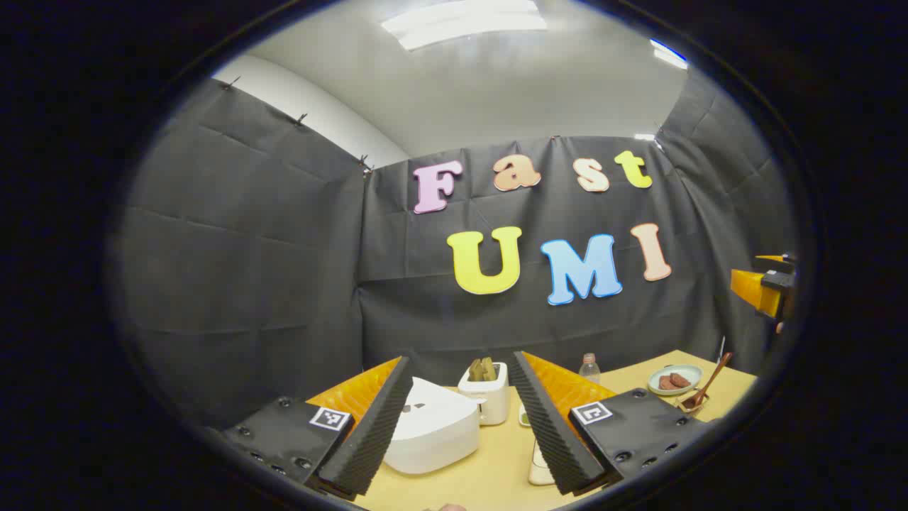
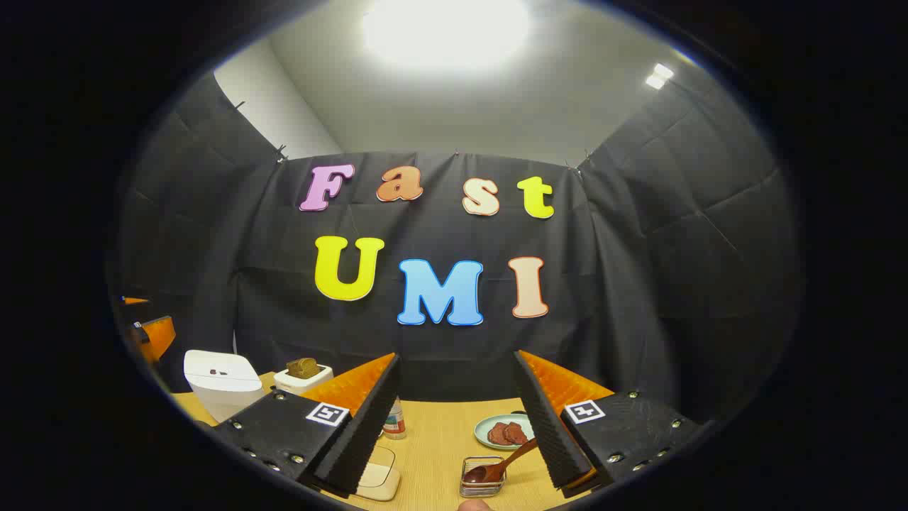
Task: Close the left gripper, press the button to open the rice cooker; take a wooden spoon from the chopstick holder with the right hand, scoop a spoonful of rice and pour it into the rice cooker, then put the wooden spoon back into the chopstick holder.
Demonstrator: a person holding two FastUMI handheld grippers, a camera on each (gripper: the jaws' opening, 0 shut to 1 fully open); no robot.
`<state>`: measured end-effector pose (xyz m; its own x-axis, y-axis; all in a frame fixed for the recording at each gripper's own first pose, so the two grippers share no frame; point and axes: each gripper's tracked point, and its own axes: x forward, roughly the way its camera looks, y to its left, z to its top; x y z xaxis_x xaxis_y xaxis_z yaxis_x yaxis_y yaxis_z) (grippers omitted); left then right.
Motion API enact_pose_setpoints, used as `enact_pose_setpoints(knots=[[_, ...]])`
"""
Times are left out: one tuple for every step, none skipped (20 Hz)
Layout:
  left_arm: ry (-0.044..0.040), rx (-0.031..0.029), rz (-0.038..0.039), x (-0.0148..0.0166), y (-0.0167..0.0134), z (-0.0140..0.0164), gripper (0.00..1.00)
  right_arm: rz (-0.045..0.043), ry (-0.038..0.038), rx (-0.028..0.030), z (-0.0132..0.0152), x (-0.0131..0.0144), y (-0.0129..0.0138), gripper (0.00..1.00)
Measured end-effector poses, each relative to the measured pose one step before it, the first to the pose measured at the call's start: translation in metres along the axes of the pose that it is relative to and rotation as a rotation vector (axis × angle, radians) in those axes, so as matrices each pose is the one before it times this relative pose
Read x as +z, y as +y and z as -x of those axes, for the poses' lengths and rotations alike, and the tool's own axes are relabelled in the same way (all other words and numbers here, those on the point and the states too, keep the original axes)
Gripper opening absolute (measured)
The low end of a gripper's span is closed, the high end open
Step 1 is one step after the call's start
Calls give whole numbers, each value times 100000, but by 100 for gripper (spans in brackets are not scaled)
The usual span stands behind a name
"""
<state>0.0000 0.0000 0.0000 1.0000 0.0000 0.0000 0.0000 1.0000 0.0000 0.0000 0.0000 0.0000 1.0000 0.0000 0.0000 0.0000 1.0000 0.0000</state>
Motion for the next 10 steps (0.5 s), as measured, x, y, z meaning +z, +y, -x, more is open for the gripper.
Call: enact_pose_setpoints(knots=[[693,-223,-493,-160,-214,-135,91,-24,21,143,-135,-27,-6,95],[367,42,-507,1,-51,-72,91,-281,84,307,-67,18,105,95],[-88,114,-306,156,-105,-97,91,-424,-676,179,41,142,58,95],[-518,356,-79,168,91,-127,100,-130,-1038,230,-10,323,15,95],[-484,150,-65,354,56,-91,98,134,-649,86,3,65,-20,95],[-377,165,-46,156,24,1,98,59,-412,-207,18,78,-128,95],[-487,-40,222,248,-6,10,98,-188,-58,-174,69,-68,-85,95],[-311,-122,210,28,-26,63,98,-331,366,-297,58,-54,-101,95],[-368,23,134,208,99,-122,98,31,271,-365,53,-156,-136,95],[-574,-192,167,4,-21,69,98,273,439,-597,34,-218,-231,95]])
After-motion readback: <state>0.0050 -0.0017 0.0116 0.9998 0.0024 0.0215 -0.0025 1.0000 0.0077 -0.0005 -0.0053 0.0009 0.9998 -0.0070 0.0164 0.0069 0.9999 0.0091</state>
